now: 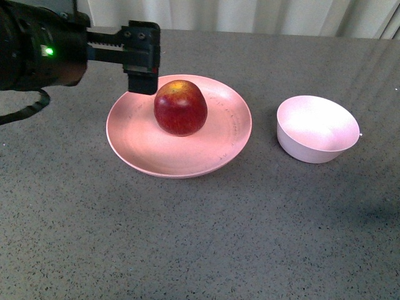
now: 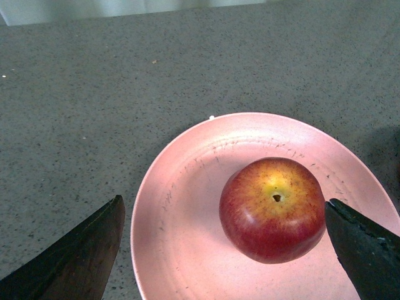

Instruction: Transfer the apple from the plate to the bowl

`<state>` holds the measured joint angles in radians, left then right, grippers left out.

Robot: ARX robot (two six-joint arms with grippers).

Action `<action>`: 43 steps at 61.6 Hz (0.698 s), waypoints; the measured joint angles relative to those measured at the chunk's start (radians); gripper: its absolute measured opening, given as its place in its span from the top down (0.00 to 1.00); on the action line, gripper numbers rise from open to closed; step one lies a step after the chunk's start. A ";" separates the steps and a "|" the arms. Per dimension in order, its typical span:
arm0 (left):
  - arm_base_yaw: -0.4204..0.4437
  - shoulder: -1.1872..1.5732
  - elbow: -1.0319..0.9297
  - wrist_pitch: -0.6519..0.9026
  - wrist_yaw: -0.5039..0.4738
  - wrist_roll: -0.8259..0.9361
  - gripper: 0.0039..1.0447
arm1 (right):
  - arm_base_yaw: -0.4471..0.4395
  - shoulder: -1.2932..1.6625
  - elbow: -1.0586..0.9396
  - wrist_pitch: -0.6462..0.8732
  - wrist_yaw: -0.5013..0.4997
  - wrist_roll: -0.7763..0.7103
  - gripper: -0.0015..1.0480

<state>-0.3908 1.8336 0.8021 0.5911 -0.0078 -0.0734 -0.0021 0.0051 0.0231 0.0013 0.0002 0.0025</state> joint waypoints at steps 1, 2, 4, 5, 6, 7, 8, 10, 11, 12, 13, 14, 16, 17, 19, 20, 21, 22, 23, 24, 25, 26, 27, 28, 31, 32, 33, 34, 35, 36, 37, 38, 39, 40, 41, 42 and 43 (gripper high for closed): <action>-0.004 0.009 0.006 0.000 0.000 -0.001 0.08 | 0.000 0.000 0.000 0.000 0.000 0.000 0.09; -0.006 0.013 0.009 0.000 0.000 -0.002 0.08 | 0.000 0.000 0.000 0.000 0.000 0.000 0.09; -0.012 0.025 0.016 0.000 0.000 -0.002 0.08 | 0.000 0.000 0.000 0.000 0.000 0.000 0.09; -0.014 0.030 0.019 0.000 0.000 -0.002 0.08 | 0.000 0.000 0.000 0.000 0.000 0.000 0.09; -0.018 0.037 0.023 0.000 0.000 -0.002 0.08 | 0.000 0.000 0.000 0.000 0.000 0.000 0.09; -0.020 0.039 0.025 -0.001 0.000 -0.002 0.08 | 0.000 0.000 0.000 0.000 0.000 0.000 0.09; -0.024 0.047 0.029 -0.002 0.000 -0.002 0.08 | 0.000 0.000 0.000 0.000 0.000 0.000 0.09; -0.032 0.059 0.038 -0.003 0.000 -0.002 0.08 | 0.000 0.000 0.000 0.000 0.000 0.000 0.09; -0.034 0.063 0.040 -0.004 0.001 -0.002 0.08 | 0.000 0.000 0.000 0.000 0.000 0.000 0.09; -0.038 0.069 0.045 -0.005 0.001 -0.002 0.08 | 0.000 0.000 0.000 0.000 0.000 0.000 0.09; -0.040 0.072 0.047 -0.005 0.001 -0.002 0.08 | 0.000 0.000 0.000 0.000 0.000 0.000 0.09; -0.041 0.075 0.050 -0.006 0.001 -0.002 0.08 | 0.000 0.000 0.000 0.000 0.000 0.000 0.09; -0.045 0.085 0.057 -0.009 0.002 -0.002 0.08 | 0.000 0.000 0.000 0.000 0.000 0.000 0.09; -0.048 0.090 0.062 -0.010 0.003 -0.003 0.08 | 0.000 0.000 0.000 0.000 0.000 0.000 0.09; -0.049 0.098 0.067 -0.012 0.005 -0.003 0.08 | 0.000 0.000 0.000 0.000 0.000 0.000 0.09; -0.051 0.102 0.071 -0.014 0.006 -0.003 0.08 | 0.000 0.000 0.000 0.000 0.000 0.000 0.09; -0.052 0.105 0.073 -0.015 0.006 -0.003 0.08 | 0.000 0.000 0.000 0.000 0.000 0.000 0.09; -0.053 0.111 0.077 -0.017 0.006 -0.003 0.08 | 0.000 0.000 0.000 0.000 0.000 0.000 0.09; -0.054 0.113 0.079 -0.018 0.007 -0.003 0.08 | 0.000 0.000 0.000 0.000 0.000 0.000 0.09; -0.055 0.114 0.081 -0.019 0.008 -0.003 0.08 | 0.000 0.000 0.000 0.000 0.000 0.000 0.09; -0.055 0.119 0.086 -0.022 0.008 -0.003 0.08 | 0.000 0.000 0.000 0.000 0.000 0.000 0.09; -0.055 0.120 0.088 -0.023 0.008 -0.003 0.08 | 0.000 0.000 0.000 0.000 0.000 0.000 0.09; -0.056 0.125 0.093 -0.024 0.009 -0.004 0.08 | 0.000 0.000 0.000 0.000 0.000 0.000 0.09; -0.057 0.127 0.095 -0.025 0.009 -0.005 0.08 | 0.000 0.000 0.000 0.000 0.000 0.000 0.09; -0.058 0.133 0.107 -0.030 0.009 -0.007 0.08 | 0.000 0.000 0.000 0.000 0.000 0.000 0.09; -0.059 0.135 0.109 -0.031 0.009 -0.007 0.08 | 0.000 0.000 0.000 0.000 0.000 0.000 0.09; -0.060 0.138 0.115 -0.034 0.009 -0.008 0.08 | 0.000 0.000 0.000 0.000 0.000 0.000 0.09; -0.060 0.139 0.117 -0.035 0.009 -0.008 0.08 | 0.000 0.000 0.000 0.000 0.000 0.000 0.09; -0.061 0.144 0.122 -0.036 0.009 -0.010 0.08 | 0.000 0.000 0.000 0.000 0.000 0.000 0.09; -0.061 0.145 0.124 -0.037 0.009 -0.010 0.08 | 0.000 0.000 0.000 0.000 0.000 0.000 0.09; -0.061 0.147 0.126 -0.037 0.009 -0.011 0.08 | 0.000 0.000 0.000 0.000 0.000 0.000 0.09; -0.062 0.151 0.130 -0.038 0.009 -0.011 0.08 | 0.000 0.000 0.000 0.000 0.000 0.000 0.09; -0.062 0.152 0.132 -0.039 0.009 -0.011 0.08 | 0.000 0.000 0.000 0.000 0.000 0.000 0.09; -0.062 0.154 0.134 -0.040 0.009 -0.011 0.08 | 0.000 0.000 0.000 0.000 0.000 0.000 0.09; -0.063 0.159 0.138 -0.042 0.009 -0.012 0.08 | 0.000 0.000 0.000 0.000 0.000 0.000 0.09; -0.064 0.161 0.140 -0.042 0.009 -0.013 0.08 | 0.000 0.000 0.000 0.000 0.000 0.000 0.09; -0.065 0.166 0.143 -0.043 0.009 -0.014 0.08 | 0.000 0.000 0.000 0.000 0.000 0.000 0.09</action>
<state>-0.4561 1.9991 0.9451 0.5476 0.0013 -0.0872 -0.0021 0.0051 0.0231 0.0013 0.0002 0.0025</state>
